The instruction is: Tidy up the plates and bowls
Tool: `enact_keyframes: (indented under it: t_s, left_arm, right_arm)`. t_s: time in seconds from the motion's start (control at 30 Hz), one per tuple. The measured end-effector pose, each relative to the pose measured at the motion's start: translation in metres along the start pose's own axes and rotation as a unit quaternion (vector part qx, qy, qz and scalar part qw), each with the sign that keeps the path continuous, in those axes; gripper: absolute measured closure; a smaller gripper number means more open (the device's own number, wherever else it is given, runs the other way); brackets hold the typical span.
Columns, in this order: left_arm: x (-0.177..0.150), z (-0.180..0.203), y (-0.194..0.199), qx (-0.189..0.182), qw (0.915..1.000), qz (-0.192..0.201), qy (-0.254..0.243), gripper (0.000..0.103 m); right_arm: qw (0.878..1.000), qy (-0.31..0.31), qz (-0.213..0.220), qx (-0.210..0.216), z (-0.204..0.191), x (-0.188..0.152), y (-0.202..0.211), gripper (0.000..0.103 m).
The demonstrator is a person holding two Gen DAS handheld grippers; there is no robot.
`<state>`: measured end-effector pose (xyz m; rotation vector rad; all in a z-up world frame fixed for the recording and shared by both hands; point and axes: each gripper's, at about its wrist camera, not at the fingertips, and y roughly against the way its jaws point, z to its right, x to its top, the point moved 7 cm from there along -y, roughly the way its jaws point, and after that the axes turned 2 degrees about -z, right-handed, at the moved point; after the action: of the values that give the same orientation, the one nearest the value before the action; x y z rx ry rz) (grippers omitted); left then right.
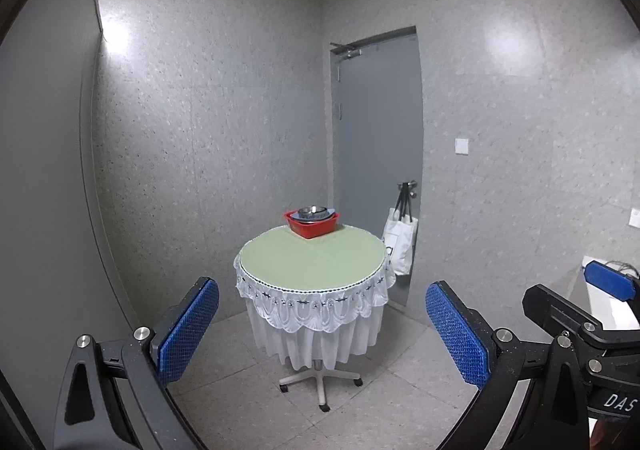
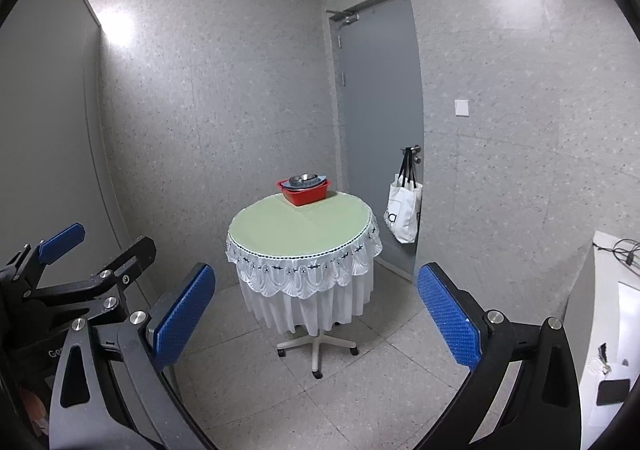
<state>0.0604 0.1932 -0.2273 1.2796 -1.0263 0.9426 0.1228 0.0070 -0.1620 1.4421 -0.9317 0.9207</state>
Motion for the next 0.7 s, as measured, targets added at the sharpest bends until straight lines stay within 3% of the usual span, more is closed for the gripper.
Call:
enact_keyframes:
  t_s: [0.27,0.7]
  left_arm:
    - [-0.003,-0.004,0.033,-0.001,1.0,0.005,-0.003,0.001]
    - [0.021,0.011,0.013,0.0,0.9999,0.01,0.004,0.001]
  right_arm:
    - [1.0,0.003,0.014,-0.007,0.0,-0.004,0.029,0.0]
    - [1.0,0.009,0.021,0.001,0.02,0.001,0.037,0.0]
